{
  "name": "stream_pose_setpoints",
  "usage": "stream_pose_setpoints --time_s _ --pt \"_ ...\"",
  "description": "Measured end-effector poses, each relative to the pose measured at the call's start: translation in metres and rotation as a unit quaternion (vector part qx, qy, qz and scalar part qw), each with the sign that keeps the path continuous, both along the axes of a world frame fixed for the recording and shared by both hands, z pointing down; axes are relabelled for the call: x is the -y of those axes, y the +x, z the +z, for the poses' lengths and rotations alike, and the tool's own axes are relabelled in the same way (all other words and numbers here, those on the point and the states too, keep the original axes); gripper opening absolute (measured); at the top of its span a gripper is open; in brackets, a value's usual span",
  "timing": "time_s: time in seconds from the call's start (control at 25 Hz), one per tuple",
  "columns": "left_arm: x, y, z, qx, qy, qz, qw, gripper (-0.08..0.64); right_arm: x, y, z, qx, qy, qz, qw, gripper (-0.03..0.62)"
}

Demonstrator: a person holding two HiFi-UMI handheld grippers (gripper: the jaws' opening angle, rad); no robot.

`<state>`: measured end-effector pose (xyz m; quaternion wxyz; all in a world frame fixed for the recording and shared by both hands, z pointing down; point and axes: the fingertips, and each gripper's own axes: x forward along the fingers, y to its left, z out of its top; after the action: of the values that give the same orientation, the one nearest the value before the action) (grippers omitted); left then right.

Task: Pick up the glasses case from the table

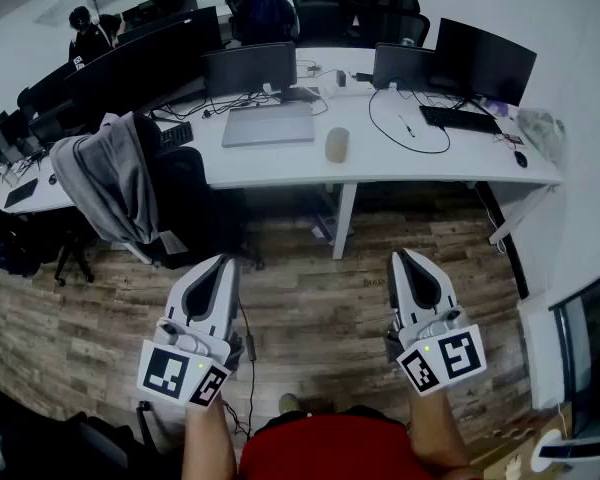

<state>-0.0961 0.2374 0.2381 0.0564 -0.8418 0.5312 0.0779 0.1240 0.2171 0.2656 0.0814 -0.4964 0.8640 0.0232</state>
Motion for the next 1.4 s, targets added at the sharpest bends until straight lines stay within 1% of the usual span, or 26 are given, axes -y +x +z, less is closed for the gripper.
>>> stream_pose_setpoints --time_s 0.16,0.36,0.52,0.68,0.88,1.08,1.24,1.4 --pt "-0.001 -0.012 0.004 -0.004 -0.001 0.001 1.0000 0.011 -0.001 -0.010 0.005 -0.006 -0.004 0.003 1.000 0.003" --pt "0.005 -0.031 0.007 -0.009 -0.002 0.003 1.0000 0.011 0.006 -0.027 0.006 0.006 -0.005 0.002 1.000 0.005" --pt "0.010 -0.038 0.017 -0.017 -0.008 0.019 0.9996 0.011 0.009 -0.041 0.014 -0.006 -0.015 0.006 1.000 0.005" --pt "0.012 -0.059 0.021 -0.018 -0.007 0.032 0.9993 0.011 0.014 -0.069 0.022 -0.016 -0.020 0.007 1.000 0.005" --pt "0.025 -0.091 0.026 -0.025 -0.008 0.026 0.9993 0.011 0.029 -0.102 0.025 -0.027 -0.021 0.000 0.999 0.005" --pt "0.050 -0.115 0.028 -0.029 -0.005 0.016 0.9994 0.011 0.057 -0.127 0.025 -0.034 -0.018 -0.007 0.999 0.005" --pt "0.081 -0.112 0.035 -0.025 -0.012 0.017 0.9995 0.011 0.089 -0.127 0.033 -0.036 -0.025 -0.003 0.999 0.005" --pt "0.131 -0.106 0.046 -0.016 -0.017 0.007 0.9997 0.011 0.145 -0.118 0.051 -0.040 -0.032 0.003 0.999 0.005"
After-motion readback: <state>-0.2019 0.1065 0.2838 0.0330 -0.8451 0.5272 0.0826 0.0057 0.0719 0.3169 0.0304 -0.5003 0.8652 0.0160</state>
